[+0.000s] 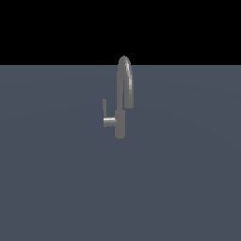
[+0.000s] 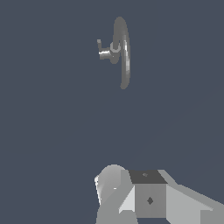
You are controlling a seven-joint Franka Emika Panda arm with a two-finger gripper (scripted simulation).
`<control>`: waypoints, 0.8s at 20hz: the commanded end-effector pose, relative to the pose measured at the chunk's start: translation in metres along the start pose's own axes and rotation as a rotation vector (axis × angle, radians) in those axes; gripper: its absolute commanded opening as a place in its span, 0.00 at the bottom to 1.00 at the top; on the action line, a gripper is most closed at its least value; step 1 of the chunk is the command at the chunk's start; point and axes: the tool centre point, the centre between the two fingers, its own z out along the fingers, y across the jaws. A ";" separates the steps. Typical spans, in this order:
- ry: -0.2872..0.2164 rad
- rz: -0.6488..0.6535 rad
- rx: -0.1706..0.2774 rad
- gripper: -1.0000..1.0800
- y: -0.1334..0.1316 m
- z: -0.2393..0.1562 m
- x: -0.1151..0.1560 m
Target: Turn on the faucet by rotating a designated handle.
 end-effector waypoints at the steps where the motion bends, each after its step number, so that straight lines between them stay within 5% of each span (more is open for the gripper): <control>1: 0.000 0.000 0.000 0.00 0.000 0.000 0.000; 16: -0.016 -0.003 -0.026 0.00 0.001 0.006 -0.001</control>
